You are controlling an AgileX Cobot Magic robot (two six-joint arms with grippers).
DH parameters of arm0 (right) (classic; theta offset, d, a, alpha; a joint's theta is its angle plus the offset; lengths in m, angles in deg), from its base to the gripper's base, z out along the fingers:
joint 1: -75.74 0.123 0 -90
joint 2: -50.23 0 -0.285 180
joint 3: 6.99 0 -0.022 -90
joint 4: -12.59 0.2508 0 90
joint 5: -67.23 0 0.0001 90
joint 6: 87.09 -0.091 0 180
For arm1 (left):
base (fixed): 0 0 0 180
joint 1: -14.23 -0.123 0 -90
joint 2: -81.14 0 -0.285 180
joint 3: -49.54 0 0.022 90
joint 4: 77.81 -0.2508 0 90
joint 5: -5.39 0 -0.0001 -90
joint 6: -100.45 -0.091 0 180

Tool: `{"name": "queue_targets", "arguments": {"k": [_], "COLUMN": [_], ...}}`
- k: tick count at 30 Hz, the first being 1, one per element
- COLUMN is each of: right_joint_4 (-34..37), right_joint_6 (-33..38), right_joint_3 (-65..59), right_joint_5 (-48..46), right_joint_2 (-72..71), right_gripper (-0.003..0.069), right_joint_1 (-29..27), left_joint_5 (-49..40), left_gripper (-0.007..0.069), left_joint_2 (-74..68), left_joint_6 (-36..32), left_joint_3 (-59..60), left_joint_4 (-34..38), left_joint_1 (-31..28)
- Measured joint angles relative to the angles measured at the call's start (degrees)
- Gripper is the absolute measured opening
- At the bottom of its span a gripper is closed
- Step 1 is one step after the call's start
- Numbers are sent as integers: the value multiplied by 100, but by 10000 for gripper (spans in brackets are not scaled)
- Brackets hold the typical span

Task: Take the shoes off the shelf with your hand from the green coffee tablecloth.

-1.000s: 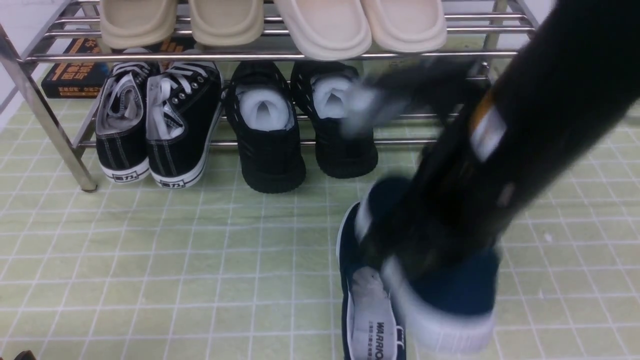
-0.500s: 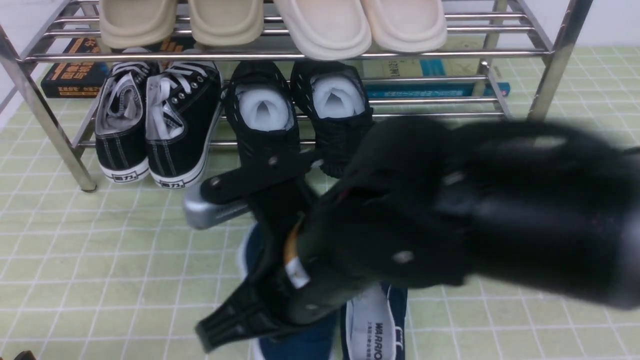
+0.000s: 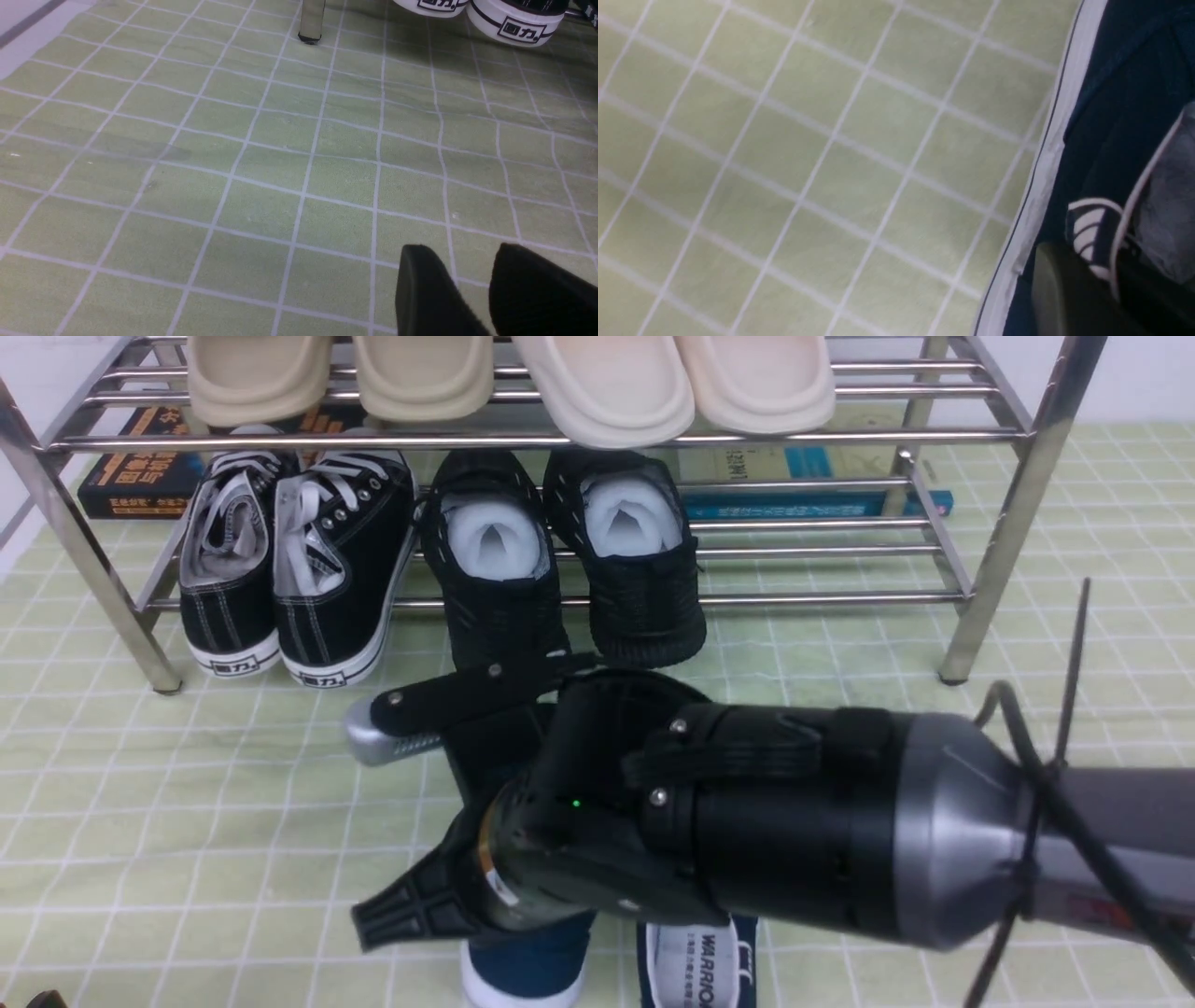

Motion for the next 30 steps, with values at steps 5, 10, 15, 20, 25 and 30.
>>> {"name": "queue_targets", "arguments": {"k": [5,10,15,20,25,30], "right_joint_4": [-450,-488,-500,-326,-251,111], "right_joint_6": [-478,-609,-741,-953,-911,-467], "right_joint_3": [0,0,6,6,6,17], "right_joint_5": [-187,-330,-382,-359,-340,-447], "right_joint_2": [0,0,251,495,502,330], "right_gripper": [45,46,50,67,163,379], "right_joint_1": [-6,-6,0,0,0,-28], "left_joint_5": [0,0,0,0,0,0], "left_gripper": [242,242,243,242,242,242], "left_joint_2": [0,0,0,0,0,0], "left_joint_6": [0,0,0,0,0,0], "left_joint_3": [0,0,0,0,0,0], "left_joint_4": [0,0,0,0,0,0], "left_joint_1": [0,0,0,0,0,0]}}
